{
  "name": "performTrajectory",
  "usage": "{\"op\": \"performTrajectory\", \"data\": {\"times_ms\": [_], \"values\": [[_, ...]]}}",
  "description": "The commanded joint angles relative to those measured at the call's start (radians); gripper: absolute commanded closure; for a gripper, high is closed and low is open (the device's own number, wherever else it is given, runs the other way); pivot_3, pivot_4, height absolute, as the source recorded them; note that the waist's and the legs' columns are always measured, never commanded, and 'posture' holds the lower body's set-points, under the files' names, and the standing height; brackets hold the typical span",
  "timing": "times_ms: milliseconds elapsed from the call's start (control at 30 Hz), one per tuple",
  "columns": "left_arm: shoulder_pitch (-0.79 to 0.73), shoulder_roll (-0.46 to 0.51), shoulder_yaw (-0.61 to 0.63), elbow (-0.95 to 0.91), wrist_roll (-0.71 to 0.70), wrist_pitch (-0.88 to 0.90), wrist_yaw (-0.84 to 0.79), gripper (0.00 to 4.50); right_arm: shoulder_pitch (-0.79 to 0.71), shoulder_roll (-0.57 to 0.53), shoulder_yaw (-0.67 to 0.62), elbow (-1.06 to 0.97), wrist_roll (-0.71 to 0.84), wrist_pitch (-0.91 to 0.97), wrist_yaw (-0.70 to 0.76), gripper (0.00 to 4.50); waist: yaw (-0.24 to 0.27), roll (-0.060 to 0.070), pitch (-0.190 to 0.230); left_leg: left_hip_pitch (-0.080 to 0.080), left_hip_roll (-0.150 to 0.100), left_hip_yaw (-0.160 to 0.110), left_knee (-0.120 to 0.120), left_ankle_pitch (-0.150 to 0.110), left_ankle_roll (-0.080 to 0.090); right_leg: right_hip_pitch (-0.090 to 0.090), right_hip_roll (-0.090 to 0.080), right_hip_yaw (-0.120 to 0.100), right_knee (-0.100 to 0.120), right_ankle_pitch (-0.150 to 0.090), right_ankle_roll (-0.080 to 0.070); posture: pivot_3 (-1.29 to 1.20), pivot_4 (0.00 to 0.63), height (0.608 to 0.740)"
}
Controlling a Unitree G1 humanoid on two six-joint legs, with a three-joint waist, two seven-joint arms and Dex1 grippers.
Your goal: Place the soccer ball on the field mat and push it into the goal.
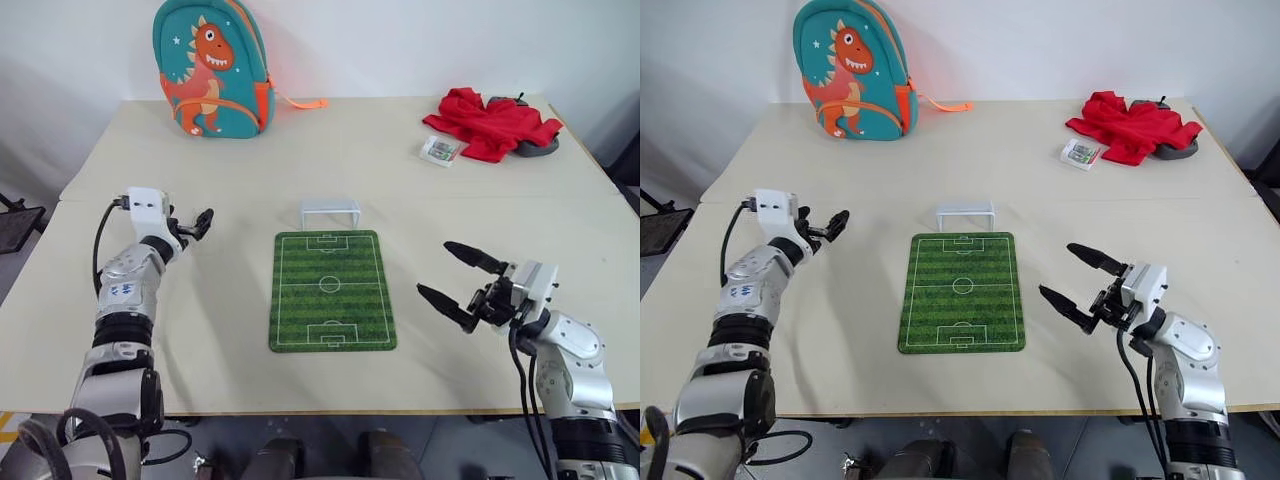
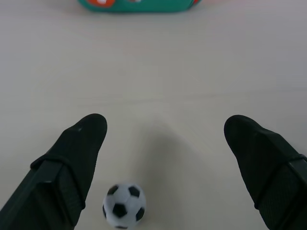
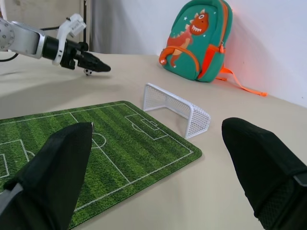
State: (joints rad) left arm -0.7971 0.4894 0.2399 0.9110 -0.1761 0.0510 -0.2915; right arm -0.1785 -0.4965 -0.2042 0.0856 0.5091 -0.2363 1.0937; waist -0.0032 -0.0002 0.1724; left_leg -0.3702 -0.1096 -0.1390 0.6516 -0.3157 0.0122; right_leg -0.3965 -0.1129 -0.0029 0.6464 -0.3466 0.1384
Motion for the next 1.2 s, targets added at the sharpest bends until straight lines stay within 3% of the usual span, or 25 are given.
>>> {"op": "performTrajectory", "data": {"times_ms": [33, 233, 267, 533, 667, 867, 1000, 1100, 1200], "values": [[-0.031, 0.004, -0.009, 0.047, 0.030, -0.052, 0.018, 0.03, 0.003, 0.007, -0.013, -0.032, 0.004, -0.020, -0.018, 0.00, 0.002, 0.000, 0.000, 0.000, 0.000, 0.000, 0.000, 0.000, 0.000, 0.000, 0.000, 0.000, 0.000, 0.000, 0.000, 0.00, 0.150, 0.740], [-0.041, 0.012, 0.001, 0.114, 0.032, -0.070, 0.033, 0.03, 0.017, 0.011, -0.021, -0.042, -0.002, -0.034, -0.055, 0.00, 0.002, -0.001, 0.000, 0.000, 0.000, 0.000, 0.002, 0.000, 0.000, 0.000, 0.000, 0.001, 0.001, 0.000, 0.001, 0.00, 0.150, 0.740], [-0.039, 0.012, 0.004, 0.117, 0.028, -0.067, 0.031, 0.21, 0.024, 0.011, -0.021, -0.048, -0.002, -0.036, -0.059, 0.00, 0.002, -0.001, 0.000, 0.000, 0.000, 0.000, 0.002, 0.000, 0.000, 0.000, 0.000, 0.002, 0.001, 0.000, 0.001, 0.00, 0.150, 0.740], [-0.010, 0.007, 0.002, 0.103, 0.027, -0.089, 0.022, 2.52, 0.041, 0.013, -0.008, -0.060, -0.010, -0.044, -0.080, 0.00, -0.002, -0.001, 0.000, 0.001, 0.000, 0.005, 0.003, 0.000, 0.000, -0.002, 0.000, 0.006, 0.003, 0.000, 0.001, 0.00, 0.150, 0.740], [0.035, -0.007, 0.016, 0.006, -0.011, -0.122, -0.036, 3.64, 0.039, 0.006, -0.011, -0.053, -0.017, -0.049, -0.081, 0.00, -0.002, -0.001, 0.000, 0.001, 0.000, 0.007, 0.005, 0.000, 0.000, -0.003, 0.000, 0.008, 0.007, 0.000, 0.001, 0.00, 0.150, 0.740], [0.189, -0.015, -0.004, -0.434, -0.204, -0.111, -0.427, 3.63, 0.032, -0.052, -0.056, -0.044, 0.004, -0.036, -0.058, 0.00, 0.003, -0.002, 0.000, -0.003, 0.000, 0.008, 0.008, 0.000, 0.000, -0.008, 0.000, 0.009, 0.007, 0.000, 0.001, 0.00, 0.150, 0.740], [0.367, 0.114, -0.218, -0.885, -0.289, 0.035, -0.800, 3.63, 0.095, -0.175, -0.089, -0.060, 0.063, -0.026, 0.119, 0.00, 0.003, -0.001, 0.000, -0.004, 0.001, 0.008, 0.008, -0.001, 0.001, -0.008, -0.001, 0.012, 0.007, 0.000, 0.001, 0.00, 0.150, 0.740], [0.411, 0.166, -0.352, -0.997, -0.249, 0.063, -0.915, 3.63, 0.136, -0.247, -0.105, -0.025, 0.084, -0.048, 0.250, 0.00, 0.007, 0.001, 0.000, -0.001, 0.001, 0.007, 0.006, -0.001, 0.001, -0.002, -0.001, 0.014, 0.000, 0.000, 0.000, 0.00, 0.150, 0.740], [0.414, 0.147, -0.438, -1.001, -0.182, 0.043, -0.927, 3.63, 0.176, -0.300, -0.108, -0.030, 0.124, 0.012, 0.348, 0.00, 0.006, 0.001, 0.000, 0.002, 0.002, 0.007, 0.006, -0.001, 0.002, 0.003, 0.000, 0.013, -0.003, 0.000, 0.000, 0.00, 0.150, 0.740]]}}
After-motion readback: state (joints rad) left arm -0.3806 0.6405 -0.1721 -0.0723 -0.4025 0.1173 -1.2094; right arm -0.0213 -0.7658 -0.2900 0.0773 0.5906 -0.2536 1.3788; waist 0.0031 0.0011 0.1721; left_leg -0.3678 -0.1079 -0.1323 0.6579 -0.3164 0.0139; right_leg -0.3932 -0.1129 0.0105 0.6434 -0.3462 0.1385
